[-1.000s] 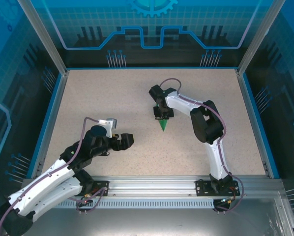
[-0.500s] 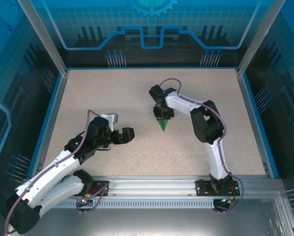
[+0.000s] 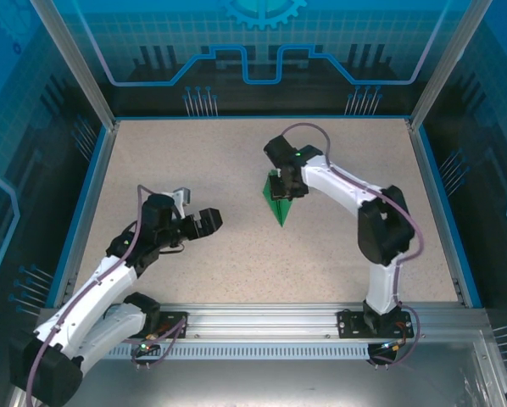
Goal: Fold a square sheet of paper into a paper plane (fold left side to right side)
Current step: Place the paper plane at the center of the table, then reset both arms
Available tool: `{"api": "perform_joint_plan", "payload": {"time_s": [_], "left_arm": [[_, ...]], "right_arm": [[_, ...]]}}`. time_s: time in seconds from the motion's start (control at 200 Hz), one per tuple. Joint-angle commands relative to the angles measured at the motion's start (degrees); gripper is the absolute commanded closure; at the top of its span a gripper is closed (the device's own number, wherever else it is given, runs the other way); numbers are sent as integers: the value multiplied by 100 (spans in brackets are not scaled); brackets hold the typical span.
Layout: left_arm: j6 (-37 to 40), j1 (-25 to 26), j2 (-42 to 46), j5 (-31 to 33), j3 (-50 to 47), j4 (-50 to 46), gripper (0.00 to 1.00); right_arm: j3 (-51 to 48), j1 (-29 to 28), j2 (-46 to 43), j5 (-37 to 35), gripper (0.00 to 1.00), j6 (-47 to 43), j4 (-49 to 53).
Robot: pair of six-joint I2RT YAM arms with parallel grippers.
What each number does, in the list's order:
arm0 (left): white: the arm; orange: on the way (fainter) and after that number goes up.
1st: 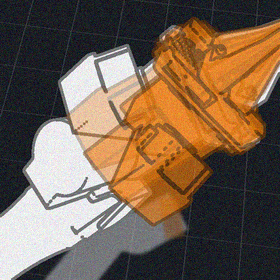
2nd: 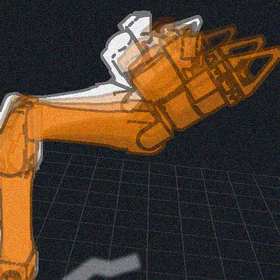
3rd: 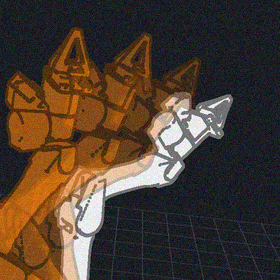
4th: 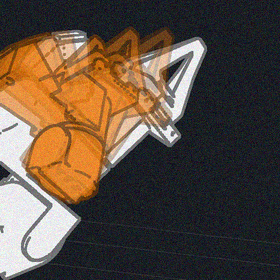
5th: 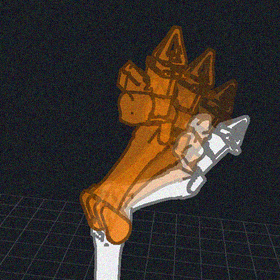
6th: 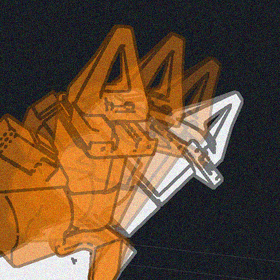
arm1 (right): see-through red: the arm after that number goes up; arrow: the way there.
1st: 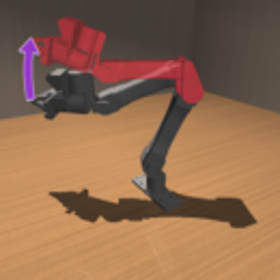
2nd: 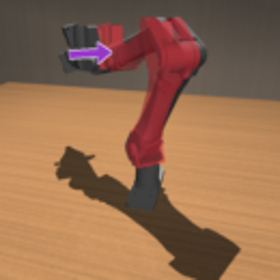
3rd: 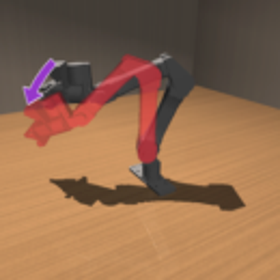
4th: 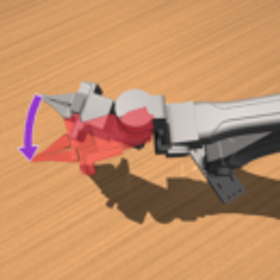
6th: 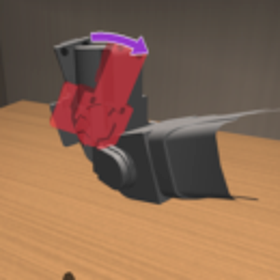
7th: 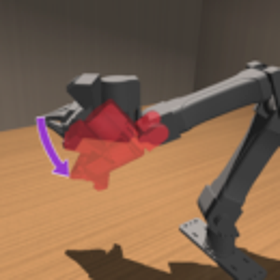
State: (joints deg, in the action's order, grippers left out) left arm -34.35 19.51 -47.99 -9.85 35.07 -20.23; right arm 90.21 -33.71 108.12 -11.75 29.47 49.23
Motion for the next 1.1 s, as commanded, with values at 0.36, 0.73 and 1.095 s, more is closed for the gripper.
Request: {"api": "perform_joint_plan", "payload": {"time_s": [0.36, 0.73, 1.095], "left_arm": [[1257, -675, 78, 3150, 80, 146, 1], [2511, -1146, -84, 4030, -1266, 2157, 1], [3291, -1339, -1534, 2820, -1823, 4831, 1]], "right_arm": [[-3526, 1555, -4165, -857, 1, -1061, -2072], [-5838, 3126, -4051, -428, 1, -1707, -5401], [-6326, 3012, -2881, -107, 1, -2581, -8208]]}}
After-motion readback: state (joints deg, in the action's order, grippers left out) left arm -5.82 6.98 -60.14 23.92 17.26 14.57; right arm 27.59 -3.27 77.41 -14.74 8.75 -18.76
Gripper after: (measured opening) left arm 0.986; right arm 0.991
